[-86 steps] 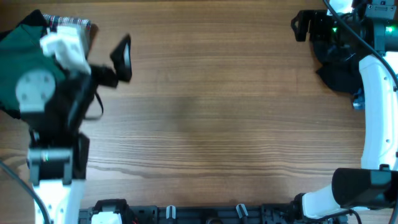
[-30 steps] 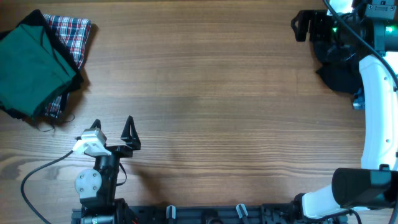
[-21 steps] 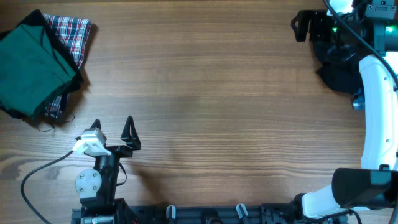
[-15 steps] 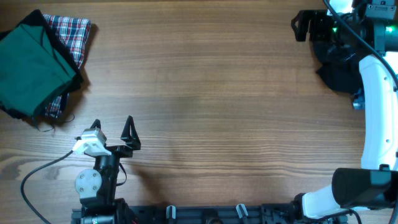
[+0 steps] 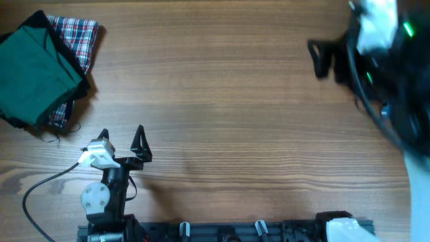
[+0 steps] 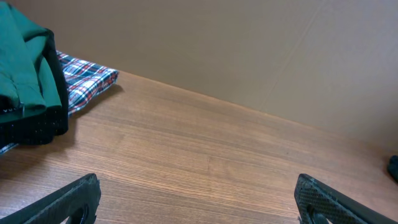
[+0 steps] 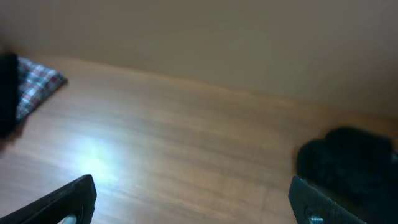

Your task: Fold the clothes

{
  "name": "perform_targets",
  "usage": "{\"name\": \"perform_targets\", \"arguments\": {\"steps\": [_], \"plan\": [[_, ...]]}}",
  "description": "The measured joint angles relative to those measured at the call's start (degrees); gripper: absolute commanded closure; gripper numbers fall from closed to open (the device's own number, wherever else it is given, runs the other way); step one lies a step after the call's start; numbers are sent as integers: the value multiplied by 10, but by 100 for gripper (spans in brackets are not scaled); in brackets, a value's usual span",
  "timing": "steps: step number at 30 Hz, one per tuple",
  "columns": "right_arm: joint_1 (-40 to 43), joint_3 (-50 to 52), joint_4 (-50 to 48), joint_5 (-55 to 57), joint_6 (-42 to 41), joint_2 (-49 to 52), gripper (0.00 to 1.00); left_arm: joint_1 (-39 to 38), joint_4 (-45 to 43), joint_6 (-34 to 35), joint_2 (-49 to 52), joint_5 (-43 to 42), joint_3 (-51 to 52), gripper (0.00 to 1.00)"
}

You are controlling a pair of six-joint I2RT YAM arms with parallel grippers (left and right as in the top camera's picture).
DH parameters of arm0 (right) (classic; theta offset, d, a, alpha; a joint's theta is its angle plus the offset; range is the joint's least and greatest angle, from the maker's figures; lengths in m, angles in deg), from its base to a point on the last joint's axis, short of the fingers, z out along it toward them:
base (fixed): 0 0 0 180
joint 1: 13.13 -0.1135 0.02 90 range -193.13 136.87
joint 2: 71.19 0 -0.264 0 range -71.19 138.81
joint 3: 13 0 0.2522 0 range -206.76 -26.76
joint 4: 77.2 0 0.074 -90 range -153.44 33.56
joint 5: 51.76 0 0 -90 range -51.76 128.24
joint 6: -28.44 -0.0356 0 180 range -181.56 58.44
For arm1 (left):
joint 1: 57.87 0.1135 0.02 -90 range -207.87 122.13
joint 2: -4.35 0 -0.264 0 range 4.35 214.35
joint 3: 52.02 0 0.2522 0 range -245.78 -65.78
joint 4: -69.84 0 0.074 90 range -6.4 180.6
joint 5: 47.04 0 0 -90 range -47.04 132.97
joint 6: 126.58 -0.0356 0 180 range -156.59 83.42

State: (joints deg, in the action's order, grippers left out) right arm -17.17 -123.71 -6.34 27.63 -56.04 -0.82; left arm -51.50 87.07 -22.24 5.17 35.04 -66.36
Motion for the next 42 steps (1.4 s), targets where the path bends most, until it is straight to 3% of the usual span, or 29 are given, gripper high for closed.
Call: {"name": "perform_targets", "arguments": {"steps": [5,8,11,16,20,26,42], "plan": [[2,182,-84,6,18,-148,0,0,0,0,0,0,0,0],[10,308,-226,-4,14,-222,0,0,0,0,0,0,0,0],[19,476,-435,-32,7,-323,0,0,0,0,0,0,0,0],[19,678,-609,-44,-25,-442,0,0,0,2,0,0,0,0],[19,802,-623,-47,-44,-535,0,0,0,2,0,2,0,0],[19,891,-628,-45,-81,-629,0,0,0,2,0,2,0,0],[19,965,-582,-43,-96,-692,0,0,0,2,0,2,0,0]]}}
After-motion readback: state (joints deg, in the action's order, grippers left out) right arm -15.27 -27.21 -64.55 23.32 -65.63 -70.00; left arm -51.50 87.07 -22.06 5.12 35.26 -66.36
